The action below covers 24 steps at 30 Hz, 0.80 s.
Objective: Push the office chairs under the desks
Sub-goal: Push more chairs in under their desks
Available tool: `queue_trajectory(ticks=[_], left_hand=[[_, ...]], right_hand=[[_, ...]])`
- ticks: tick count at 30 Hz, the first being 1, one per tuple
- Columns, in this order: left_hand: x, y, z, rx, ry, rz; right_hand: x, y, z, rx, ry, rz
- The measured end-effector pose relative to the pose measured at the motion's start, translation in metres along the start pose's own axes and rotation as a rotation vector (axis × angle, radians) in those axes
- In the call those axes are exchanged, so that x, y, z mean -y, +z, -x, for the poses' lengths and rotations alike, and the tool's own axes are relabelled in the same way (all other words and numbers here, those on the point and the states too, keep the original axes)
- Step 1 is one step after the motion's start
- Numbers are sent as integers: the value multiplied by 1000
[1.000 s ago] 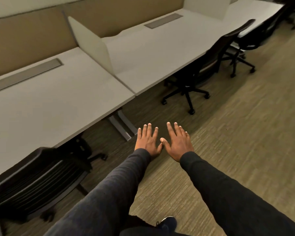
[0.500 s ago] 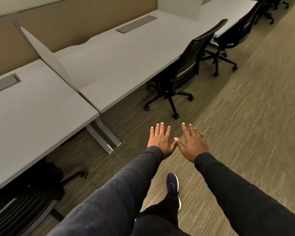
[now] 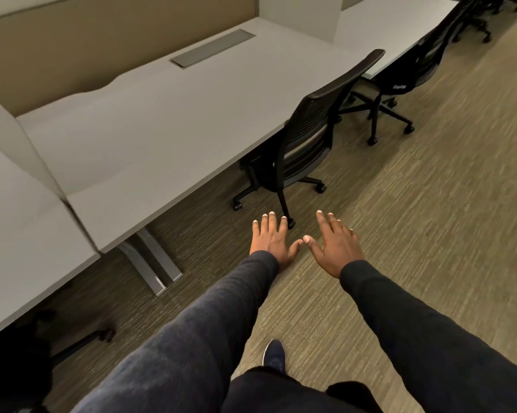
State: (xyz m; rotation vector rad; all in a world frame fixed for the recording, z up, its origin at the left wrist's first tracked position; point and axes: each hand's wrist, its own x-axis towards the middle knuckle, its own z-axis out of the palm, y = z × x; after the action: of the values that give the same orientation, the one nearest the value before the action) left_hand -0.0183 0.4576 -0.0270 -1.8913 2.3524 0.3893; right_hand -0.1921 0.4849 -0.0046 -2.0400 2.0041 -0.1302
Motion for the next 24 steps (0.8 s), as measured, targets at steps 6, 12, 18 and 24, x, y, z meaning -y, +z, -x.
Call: queue_trajectory(ticks=[6, 12, 18, 24], left_hand=[[-55, -17, -74, 24, -29, -22], [-119, -21, -144, 6, -133, 9], [-190, -44, -211, -54, -217, 74], [-222, -95, -283, -208, -269, 94]], right_hand=[[-66, -22, -64, 25, -10, -20], [-143, -53, -132, 52, -101, 3], [-236, -105, -210, 80, -158, 98], [-273, -157, -296, 58, -190, 138]])
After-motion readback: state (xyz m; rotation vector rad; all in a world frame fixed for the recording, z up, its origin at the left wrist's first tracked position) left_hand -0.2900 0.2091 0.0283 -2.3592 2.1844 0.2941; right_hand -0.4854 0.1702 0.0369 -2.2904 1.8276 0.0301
